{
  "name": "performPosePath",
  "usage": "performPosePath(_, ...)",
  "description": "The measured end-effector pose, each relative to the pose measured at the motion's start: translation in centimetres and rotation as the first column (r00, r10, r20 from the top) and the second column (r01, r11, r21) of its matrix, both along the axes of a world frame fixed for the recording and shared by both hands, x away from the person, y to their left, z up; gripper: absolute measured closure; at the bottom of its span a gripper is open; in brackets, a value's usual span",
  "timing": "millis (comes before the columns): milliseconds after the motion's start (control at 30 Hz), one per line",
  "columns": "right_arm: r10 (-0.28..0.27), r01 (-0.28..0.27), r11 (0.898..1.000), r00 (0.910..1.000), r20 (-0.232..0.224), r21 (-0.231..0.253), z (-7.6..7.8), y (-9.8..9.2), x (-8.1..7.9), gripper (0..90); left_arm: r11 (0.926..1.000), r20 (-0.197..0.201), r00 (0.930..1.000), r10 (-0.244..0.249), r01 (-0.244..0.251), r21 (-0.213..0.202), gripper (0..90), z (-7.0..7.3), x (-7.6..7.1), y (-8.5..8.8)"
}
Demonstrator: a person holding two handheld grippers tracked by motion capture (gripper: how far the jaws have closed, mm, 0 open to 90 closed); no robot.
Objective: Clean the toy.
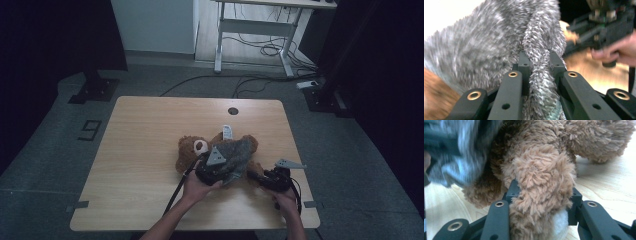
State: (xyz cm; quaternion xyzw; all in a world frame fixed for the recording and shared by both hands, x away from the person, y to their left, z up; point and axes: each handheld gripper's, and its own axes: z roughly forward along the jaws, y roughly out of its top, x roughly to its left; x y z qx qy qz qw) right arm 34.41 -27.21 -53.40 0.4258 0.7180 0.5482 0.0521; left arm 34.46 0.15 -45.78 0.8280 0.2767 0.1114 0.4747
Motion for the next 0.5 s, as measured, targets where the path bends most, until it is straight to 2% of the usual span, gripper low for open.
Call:
performPosePath(100,0.002,-0.002,1.0,1.0,-0.001,0.008,-0.1,0.0,0.0,59.4,0.9999,-0.021,0.9998,-0.005,0.005,0.013,76.8,-0.1,1.0,-0.7)
performPosePath(200,0.004,-0.005,1.0,1.0,0.003,0.003,-0.1,0.0,0.0,59.4,0.9989,-0.057,0.998,-0.025,0.027,0.038,77.1,-1.4,1.4,-1.7)
performPosePath(367,0.001,-0.001,1.0,1.0,-0.005,-0.021,-0.1,0.0,0.0,60.1,0.9966,-0.086,0.9945,-0.061,0.065,0.049,77.8,-3.9,0.4,-2.7)
performPosePath(400,0.001,-0.001,1.0,1.0,-0.005,-0.021,-0.1,0.0,0.0,60.1,0.9966,-0.086,0.9945,-0.061,0.065,0.049,77.9,-3.9,0.4,-2.7)
performPosePath(433,0.002,-0.002,1.0,0.9999,-0.012,-0.028,-0.2,0.0,0.0,60.5,0.9943,-0.099,0.9925,-0.073,0.08,0.07,77.9,-4.8,-0.1,-3.1)
performPosePath(500,0.001,-0.001,0.999,0.9999,-0.013,-0.033,-0.2,0.1,0.0,60.8,0.9912,-0.11,0.9908,-0.079,0.09,0.097,77.9,-5.5,-0.5,-3.3)
